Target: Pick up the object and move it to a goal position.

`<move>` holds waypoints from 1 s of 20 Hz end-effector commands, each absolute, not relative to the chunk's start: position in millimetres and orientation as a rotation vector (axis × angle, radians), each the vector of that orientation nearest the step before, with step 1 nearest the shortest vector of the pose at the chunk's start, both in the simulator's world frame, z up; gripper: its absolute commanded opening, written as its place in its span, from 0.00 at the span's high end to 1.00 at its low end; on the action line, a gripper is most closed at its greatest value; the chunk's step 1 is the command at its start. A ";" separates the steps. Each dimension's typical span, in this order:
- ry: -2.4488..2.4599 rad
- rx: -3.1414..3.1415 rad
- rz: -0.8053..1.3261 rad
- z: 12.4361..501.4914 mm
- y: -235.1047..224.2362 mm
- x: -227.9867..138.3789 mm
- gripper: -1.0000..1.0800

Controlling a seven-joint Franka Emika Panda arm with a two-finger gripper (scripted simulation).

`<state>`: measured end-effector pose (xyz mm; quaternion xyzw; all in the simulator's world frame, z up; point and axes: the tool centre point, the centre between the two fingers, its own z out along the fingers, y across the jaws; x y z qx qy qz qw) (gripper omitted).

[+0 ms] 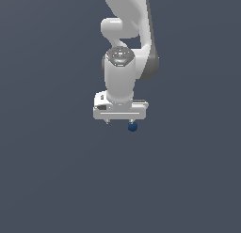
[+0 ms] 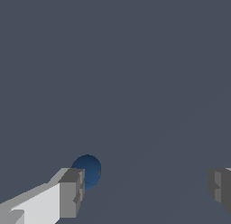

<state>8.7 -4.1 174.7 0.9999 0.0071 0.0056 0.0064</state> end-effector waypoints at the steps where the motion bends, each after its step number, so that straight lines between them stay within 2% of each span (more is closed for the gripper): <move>1: 0.022 3.129 0.018 174.7 -4.1 8.7 0.04; 10: 0.035 3.114 0.058 180.1 -19.0 20.0 0.04; 20: -0.021 3.118 0.053 172.0 -11.0 15.2 0.04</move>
